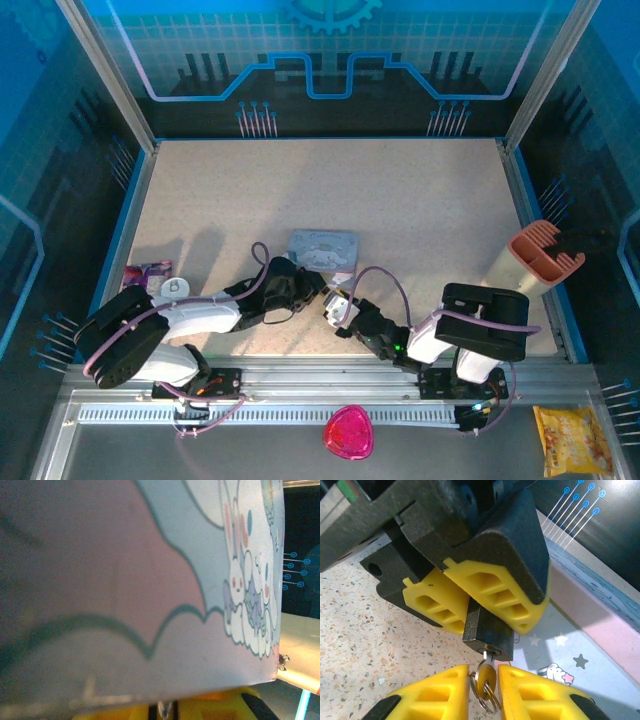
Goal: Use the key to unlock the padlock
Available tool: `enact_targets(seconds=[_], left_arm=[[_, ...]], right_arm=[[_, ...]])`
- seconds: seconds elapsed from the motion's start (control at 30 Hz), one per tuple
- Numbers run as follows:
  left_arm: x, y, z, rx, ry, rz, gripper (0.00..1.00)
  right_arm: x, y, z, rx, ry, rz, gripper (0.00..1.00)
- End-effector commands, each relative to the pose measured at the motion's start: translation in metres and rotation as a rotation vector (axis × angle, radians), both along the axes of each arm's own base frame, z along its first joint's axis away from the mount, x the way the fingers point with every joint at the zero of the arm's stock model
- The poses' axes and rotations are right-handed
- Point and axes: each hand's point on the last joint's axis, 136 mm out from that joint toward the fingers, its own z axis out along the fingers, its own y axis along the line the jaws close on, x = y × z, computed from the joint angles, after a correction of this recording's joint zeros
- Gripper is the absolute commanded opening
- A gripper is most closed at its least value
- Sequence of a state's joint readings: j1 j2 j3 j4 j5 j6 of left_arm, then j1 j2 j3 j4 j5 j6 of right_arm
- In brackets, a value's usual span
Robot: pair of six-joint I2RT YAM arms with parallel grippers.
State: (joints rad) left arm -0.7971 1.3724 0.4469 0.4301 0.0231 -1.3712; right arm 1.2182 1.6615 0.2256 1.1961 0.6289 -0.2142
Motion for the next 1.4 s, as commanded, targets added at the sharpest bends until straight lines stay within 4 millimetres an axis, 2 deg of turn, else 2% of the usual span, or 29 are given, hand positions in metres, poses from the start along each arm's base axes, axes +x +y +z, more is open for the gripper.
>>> enact_targets(seconds=[0.0, 0.37, 0.57, 0.77, 1.1, 1.3, 1.37], left_arm=[[0.005, -0.005, 0.02, -0.079, -0.032, 0.007, 0.0], [0.004, -0.008, 0.02, -0.087, -0.028, -0.005, 0.0], [0.004, -0.01, 0.02, -0.093, -0.025, -0.012, 0.0], [0.003, -0.014, 0.019, -0.107, -0.018, -0.022, 0.0], [0.005, -0.018, 0.019, -0.104, -0.019, -0.026, 0.0], [0.004, -0.023, 0.018, -0.097, -0.017, -0.037, 0.0], [0.003, -0.025, 0.018, -0.098, -0.017, -0.04, 0.0]], right_arm=[[0.003, 0.004, 0.012, 0.074, -0.014, -0.016, 0.21], [0.007, 0.001, 0.012, 0.113, 0.01, -0.056, 0.16], [0.009, 0.01, 0.014, 0.135, 0.046, -0.053, 0.15], [0.014, 0.005, 0.013, 0.172, 0.073, -0.079, 0.12], [0.013, 0.01, 0.015, 0.257, 0.159, -0.064, 0.1], [0.013, 0.011, 0.011, 0.326, 0.23, -0.06, 0.13], [0.014, 0.011, 0.009, 0.347, 0.259, -0.058, 0.1]])
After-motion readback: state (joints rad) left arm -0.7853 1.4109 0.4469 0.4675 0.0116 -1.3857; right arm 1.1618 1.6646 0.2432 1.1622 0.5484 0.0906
